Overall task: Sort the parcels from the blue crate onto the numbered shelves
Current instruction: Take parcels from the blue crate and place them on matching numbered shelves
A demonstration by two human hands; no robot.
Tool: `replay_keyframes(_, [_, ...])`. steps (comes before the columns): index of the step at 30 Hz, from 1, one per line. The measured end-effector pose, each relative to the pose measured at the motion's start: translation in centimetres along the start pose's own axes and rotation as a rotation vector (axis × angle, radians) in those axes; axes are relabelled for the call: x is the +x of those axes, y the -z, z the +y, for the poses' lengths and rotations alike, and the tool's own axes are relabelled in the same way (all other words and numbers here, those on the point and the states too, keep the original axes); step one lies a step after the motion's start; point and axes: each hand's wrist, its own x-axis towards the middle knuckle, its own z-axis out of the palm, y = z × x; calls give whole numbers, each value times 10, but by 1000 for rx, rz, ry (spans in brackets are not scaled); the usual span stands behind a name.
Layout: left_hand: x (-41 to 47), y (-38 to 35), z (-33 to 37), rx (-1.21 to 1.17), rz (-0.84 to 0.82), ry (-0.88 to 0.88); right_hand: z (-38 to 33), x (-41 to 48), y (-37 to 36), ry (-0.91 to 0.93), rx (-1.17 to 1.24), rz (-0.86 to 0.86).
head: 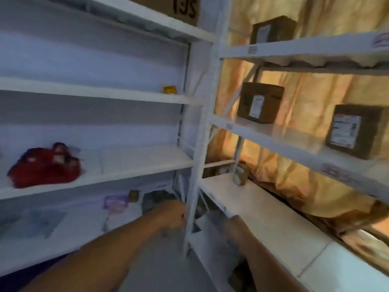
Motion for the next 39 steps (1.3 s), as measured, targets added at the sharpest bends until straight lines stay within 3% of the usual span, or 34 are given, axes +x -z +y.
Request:
replay_keyframes(5, [-99,57,-207,-39,104,345,-174,-5,-151,338,-221,-299])
replay_keyframes(9, [-166,64,-332,-87,147,571,-283,-34,-256,537,-336,-375])
replay_keyframes(19, [-232,-6,-555,-184,-20,924,-422,0,-524,774,-651,-580])
replay_keyframes(23, [-225,-67,-637,-259,-124,1005,-421,41,-617,737,-764,-743])
replay_keyframes(31, [-183,-228,-742,-538,-309,964,-336,126,-765,427,-866,-924])
replay_keyframes(39, [-143,-430,-843,-693,-422,953,-207,228,-926,224,-849,-938])
